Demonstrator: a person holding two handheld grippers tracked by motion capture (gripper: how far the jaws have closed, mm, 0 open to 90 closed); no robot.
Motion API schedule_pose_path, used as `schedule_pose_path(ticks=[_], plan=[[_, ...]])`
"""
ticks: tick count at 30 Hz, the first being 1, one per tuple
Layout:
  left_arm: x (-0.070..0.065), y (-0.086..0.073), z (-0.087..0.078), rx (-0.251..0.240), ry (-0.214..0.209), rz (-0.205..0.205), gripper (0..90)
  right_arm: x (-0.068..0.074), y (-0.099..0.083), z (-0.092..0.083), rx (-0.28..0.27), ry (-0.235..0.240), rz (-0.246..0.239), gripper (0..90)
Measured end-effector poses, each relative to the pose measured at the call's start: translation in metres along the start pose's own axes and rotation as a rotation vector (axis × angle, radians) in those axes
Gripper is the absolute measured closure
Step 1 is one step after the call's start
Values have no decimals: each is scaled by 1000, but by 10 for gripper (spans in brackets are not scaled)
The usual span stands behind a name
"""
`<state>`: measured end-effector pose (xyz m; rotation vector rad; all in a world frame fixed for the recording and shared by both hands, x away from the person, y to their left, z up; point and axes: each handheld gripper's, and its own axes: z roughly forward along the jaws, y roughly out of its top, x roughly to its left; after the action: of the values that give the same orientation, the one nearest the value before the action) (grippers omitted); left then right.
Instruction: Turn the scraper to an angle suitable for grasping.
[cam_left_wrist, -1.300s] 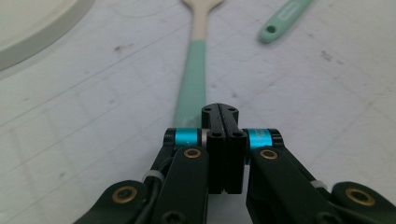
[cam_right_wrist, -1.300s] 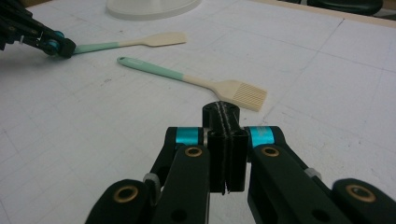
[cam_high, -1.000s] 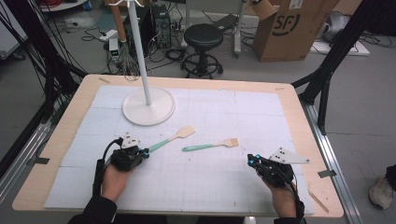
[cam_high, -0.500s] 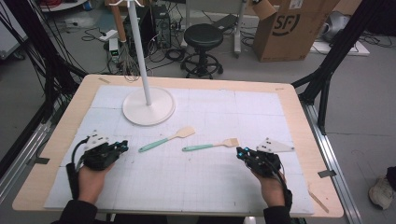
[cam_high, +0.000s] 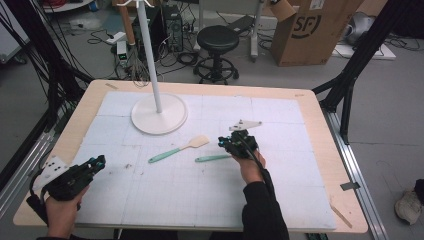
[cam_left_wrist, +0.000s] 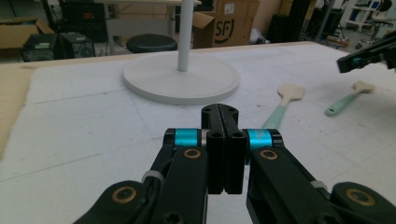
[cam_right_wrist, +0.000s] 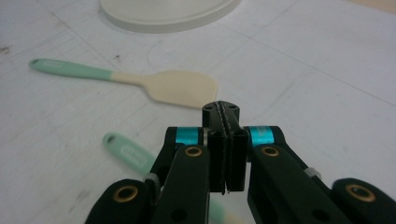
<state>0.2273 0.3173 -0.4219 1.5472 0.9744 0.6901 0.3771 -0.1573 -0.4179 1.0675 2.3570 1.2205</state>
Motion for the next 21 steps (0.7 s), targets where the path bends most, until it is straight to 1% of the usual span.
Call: schedule_pose_path(ticks=[2,5,7,9,10,11,15,16,18,19,20,21], plan=[[3,-1,-7,-15,7,-7,896,-1,6,17,38,-3,-3,897],[8,-3,-15,-29,12,-11,896,-5,10,39,71,-11,12,897],[10,-3,-18,-31,11,-10,896,-7,13,50,87,-9,26,897],[12,-3,-20,-29,10,-5,896,-8,15,58,99,-12,25,897],[13,-3,-21,-30,10,-6,896,-9,15,62,111,-1,42,897],[14,-2,-22,-28,11,-2,896,-10,16,64,98,9,49,897],[18,-4,-25,-27,16,-6,896,-4,17,67,110,79,35,898],[18,-5,-25,-26,17,-6,896,-2,17,67,118,95,39,898],[17,-5,-26,-27,17,-8,896,3,18,65,130,138,16,898],[17,-5,-26,-27,17,-8,896,6,18,65,135,180,6,898],[17,-5,-26,-27,16,-8,896,12,19,65,154,228,-10,898],[17,-5,-26,-32,16,-10,895,22,18,67,190,259,-49,897]])
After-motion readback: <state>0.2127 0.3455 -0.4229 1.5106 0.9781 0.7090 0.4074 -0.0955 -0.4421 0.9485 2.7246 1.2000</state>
